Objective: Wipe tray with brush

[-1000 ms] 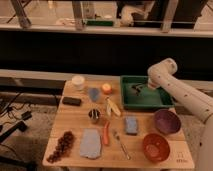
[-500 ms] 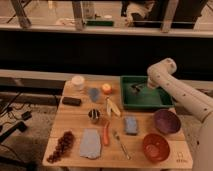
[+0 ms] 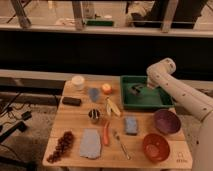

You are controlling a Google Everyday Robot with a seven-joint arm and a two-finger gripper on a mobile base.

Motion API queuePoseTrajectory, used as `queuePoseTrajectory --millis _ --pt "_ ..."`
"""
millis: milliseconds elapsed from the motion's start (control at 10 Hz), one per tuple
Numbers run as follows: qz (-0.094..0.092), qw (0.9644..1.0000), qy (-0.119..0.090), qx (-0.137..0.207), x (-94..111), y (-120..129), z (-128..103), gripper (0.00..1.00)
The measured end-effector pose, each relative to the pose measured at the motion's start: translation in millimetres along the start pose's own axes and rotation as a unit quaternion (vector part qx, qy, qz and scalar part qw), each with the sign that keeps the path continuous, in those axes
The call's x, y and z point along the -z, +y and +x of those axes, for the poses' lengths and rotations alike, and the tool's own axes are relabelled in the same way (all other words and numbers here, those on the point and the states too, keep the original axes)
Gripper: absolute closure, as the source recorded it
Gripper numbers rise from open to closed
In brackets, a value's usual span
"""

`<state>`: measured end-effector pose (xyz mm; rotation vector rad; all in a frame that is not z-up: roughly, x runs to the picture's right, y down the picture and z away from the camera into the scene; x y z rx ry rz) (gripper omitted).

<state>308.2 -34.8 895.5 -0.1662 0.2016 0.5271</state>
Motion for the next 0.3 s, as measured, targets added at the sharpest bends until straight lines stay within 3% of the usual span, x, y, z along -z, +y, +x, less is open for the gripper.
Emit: queuePoseTrajectory --millis 300 --pt "0.0 1.0 0.0 -0.001 0.3 -0.4 1.0 0.2"
